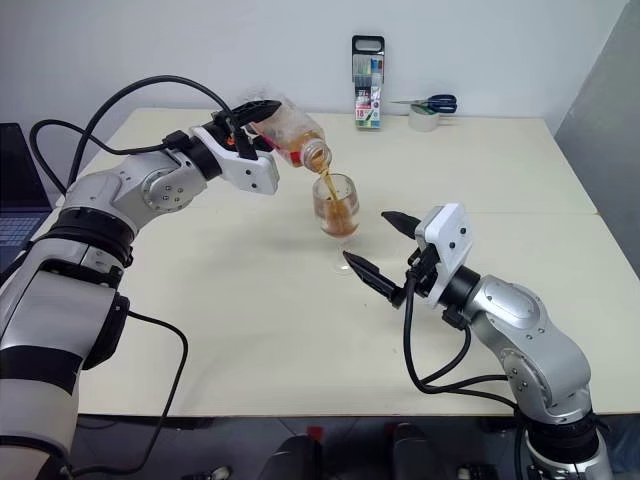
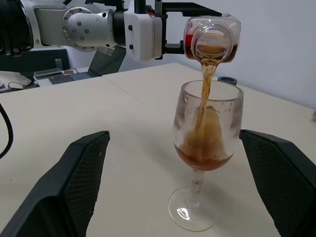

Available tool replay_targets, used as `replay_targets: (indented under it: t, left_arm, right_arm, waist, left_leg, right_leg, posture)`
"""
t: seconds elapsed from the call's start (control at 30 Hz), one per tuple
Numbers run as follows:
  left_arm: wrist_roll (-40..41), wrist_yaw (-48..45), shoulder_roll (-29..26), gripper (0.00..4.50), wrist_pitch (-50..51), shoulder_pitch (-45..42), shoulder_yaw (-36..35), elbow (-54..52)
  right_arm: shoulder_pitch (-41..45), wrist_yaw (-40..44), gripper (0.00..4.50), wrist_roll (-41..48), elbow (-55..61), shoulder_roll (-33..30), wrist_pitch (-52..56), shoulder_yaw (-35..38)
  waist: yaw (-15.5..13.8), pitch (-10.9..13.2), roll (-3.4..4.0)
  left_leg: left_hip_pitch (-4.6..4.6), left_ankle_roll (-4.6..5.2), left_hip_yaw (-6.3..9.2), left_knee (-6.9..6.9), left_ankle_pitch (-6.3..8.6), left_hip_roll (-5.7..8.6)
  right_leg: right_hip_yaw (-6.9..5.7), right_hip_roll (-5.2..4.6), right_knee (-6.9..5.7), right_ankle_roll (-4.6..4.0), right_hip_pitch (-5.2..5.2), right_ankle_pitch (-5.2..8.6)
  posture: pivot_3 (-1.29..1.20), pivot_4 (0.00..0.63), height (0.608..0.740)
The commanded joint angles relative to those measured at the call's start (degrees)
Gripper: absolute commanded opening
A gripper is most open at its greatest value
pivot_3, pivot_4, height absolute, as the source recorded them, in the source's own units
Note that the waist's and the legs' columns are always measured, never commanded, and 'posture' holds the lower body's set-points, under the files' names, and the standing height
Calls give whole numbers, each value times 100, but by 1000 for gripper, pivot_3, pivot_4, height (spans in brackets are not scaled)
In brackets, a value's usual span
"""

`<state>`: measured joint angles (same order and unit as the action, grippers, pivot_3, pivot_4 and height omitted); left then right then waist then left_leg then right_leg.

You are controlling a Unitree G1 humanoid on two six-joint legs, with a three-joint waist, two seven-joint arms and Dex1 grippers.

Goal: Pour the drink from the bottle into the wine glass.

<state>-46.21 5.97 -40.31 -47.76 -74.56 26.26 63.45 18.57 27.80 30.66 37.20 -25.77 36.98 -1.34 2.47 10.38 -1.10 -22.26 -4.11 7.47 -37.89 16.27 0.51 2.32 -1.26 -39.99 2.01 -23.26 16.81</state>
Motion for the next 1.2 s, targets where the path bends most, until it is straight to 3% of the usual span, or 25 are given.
replay_targets:
  t: [0.03,0.67,1.2]
  left_arm:
    - [17,166,-50,1661,31,-282,-30,-33]
    - [83,147,-38,1661,81,-262,-14,32]
    - [1664,-1585,320,1661,308,428,-745,-498]
  right_arm:
    - [-26,-32,4500,121,272,4,-6,58]
    - [-43,-50,4500,186,305,6,49,22]
    - [52,-25,4500,169,249,27,-1,1]
  waist:
    - [0,0,0]
    - [3,0,0]
    - [55,-1,1]
  left_leg:
    - [-1,0,1,0,0,0]
    - [-2,0,2,-2,0,0]
    - [-8,-4,8,-6,-2,0]
  right_leg:
    - [0,0,0,0,0,0]
    - [-1,0,0,0,0,0]
    - [-4,0,-3,-1,-1,0]
  posture:
    - [0,150,740]
    - [0,150,740]
    - [0,150,740]
